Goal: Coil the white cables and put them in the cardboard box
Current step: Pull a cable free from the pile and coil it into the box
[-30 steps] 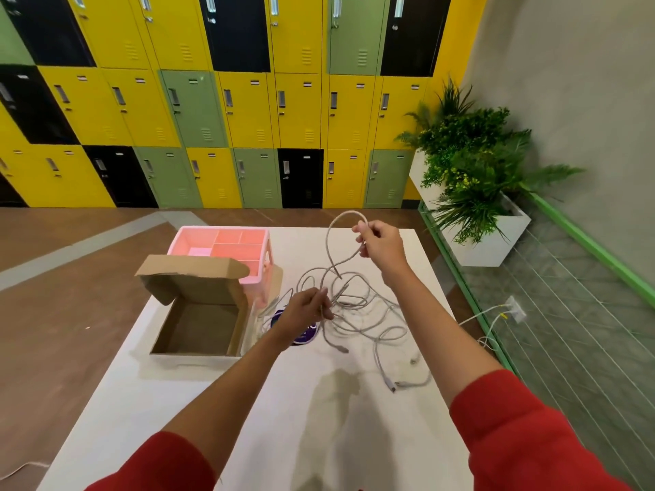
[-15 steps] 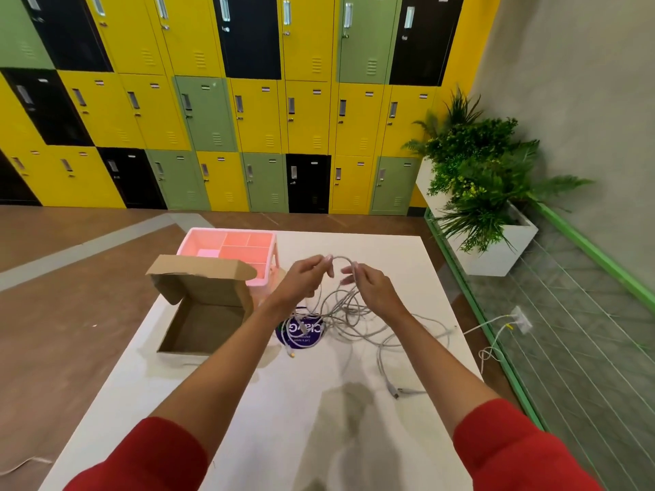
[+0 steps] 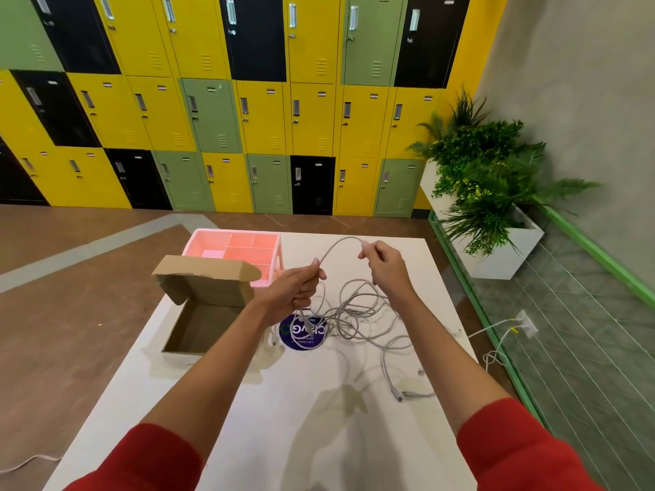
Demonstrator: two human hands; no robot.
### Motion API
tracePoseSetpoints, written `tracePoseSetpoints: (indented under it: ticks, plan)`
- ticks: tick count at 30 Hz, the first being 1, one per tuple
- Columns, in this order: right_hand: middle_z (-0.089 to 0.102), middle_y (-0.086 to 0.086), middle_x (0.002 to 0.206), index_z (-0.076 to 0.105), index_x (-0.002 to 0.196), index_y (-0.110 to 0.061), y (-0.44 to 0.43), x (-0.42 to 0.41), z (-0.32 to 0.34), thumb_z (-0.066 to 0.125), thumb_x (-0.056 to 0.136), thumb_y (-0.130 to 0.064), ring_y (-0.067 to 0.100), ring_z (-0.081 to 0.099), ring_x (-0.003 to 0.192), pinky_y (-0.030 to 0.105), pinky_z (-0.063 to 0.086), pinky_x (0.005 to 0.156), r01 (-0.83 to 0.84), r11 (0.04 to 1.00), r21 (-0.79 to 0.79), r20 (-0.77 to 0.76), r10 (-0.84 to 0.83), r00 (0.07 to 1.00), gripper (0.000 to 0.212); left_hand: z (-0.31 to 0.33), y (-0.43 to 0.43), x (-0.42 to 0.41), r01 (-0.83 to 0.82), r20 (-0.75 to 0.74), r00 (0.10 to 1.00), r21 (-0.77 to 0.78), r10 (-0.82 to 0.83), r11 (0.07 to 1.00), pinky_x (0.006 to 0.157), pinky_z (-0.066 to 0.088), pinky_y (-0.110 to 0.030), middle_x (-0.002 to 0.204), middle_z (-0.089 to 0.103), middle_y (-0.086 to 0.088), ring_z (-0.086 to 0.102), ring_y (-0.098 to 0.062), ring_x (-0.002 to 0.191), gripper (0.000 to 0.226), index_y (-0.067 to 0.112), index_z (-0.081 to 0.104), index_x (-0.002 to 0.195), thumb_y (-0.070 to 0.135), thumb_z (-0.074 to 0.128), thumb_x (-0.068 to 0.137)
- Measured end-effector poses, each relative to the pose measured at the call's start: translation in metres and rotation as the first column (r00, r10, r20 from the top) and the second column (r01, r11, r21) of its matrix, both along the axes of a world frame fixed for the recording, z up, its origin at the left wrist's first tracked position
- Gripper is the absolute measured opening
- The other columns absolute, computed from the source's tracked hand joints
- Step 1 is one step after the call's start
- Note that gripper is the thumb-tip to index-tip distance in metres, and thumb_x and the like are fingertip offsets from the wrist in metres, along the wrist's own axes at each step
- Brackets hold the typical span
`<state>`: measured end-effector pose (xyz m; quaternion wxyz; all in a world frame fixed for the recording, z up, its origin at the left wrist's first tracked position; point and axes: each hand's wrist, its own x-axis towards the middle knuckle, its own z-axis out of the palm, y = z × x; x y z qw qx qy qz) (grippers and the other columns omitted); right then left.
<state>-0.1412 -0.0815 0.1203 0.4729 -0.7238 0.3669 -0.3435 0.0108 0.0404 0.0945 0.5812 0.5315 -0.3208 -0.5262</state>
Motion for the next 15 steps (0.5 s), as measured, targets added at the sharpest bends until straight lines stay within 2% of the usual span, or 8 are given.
tracePoseSetpoints:
  ticks: [2,4,7,10,13,15]
  plan:
    - [0.043,-0.002,0.056,0.062,0.079,-0.009,-0.004,-0.001,-0.006,0.049,0.099,-0.032,0.011,0.039,0.054,0.027,0.033,0.054,0.071,0.997,-0.031,-0.080,-0.073,0.994,0.033,0.003,0.002,-0.001,0.036,-0.088,0.995,-0.007,-0.037,0.999,0.037,0.015,-0.015,0.049,0.025,0.010,0.019,-0.002,0.040,0.030,0.013,0.057,0.087,0.037,0.042,0.098]
    - [0.048,-0.003,0.059,0.065,0.079,-0.010,-0.004,-0.003,-0.013,0.049,0.098,-0.031,0.010,0.042,0.056,0.029,0.033,0.057,0.057,0.997,-0.051,-0.183,-0.066,0.981,0.033,0.007,0.003,-0.001,0.038,-0.153,0.987,-0.042,-0.044,0.998,0.035,0.014,-0.015,0.047,0.024,0.011,0.018,-0.002,0.038,0.029,0.013,0.060,0.097,0.035,0.041,0.099]
    - [0.048,-0.006,0.057,0.067,0.078,-0.013,0.000,-0.005,-0.026,0.049,0.098,-0.034,0.011,0.045,0.057,0.028,0.035,0.065,-0.027,0.998,-0.065,-0.348,0.002,0.938,0.034,0.012,0.001,-0.001,0.067,-0.205,0.975,-0.114,-0.089,0.991,0.036,0.012,-0.016,0.048,0.024,0.009,0.017,-0.003,0.039,0.038,0.012,0.060,0.120,0.036,0.044,0.096]
    - [0.056,-0.002,0.061,0.069,0.078,-0.016,0.007,-0.001,-0.036,0.048,0.098,-0.038,0.014,0.050,0.060,0.029,0.038,0.067,-0.168,0.985,-0.049,-0.494,0.122,0.861,0.037,0.014,-0.003,0.000,0.080,-0.207,0.972,-0.160,-0.112,0.984,0.039,0.014,-0.016,0.053,0.032,0.008,0.022,-0.004,0.042,0.043,0.010,0.052,0.134,0.033,0.043,0.098]
    - [0.065,0.003,0.080,0.069,0.075,-0.022,0.015,0.005,-0.044,0.047,0.098,-0.039,0.020,0.060,0.078,0.033,0.043,0.077,-0.328,0.944,-0.024,-0.604,0.248,0.757,0.036,0.012,-0.006,-0.002,0.017,-0.156,0.987,-0.134,-0.038,0.991,0.045,0.031,-0.013,0.075,0.055,0.006,0.041,-0.002,0.054,0.037,0.013,0.051,0.134,0.028,0.040,0.101]
    - [0.068,0.007,0.096,0.072,0.088,-0.019,0.021,0.007,-0.038,0.044,0.100,-0.035,0.022,0.060,0.090,0.033,0.043,0.082,-0.426,0.905,0.016,-0.652,0.332,0.681,0.035,0.009,-0.007,-0.002,-0.008,-0.121,0.993,-0.113,-0.005,0.994,0.064,0.047,-0.018,0.105,0.067,0.003,0.063,-0.006,0.078,0.036,0.016,0.051,0.132,0.029,0.037,0.102]
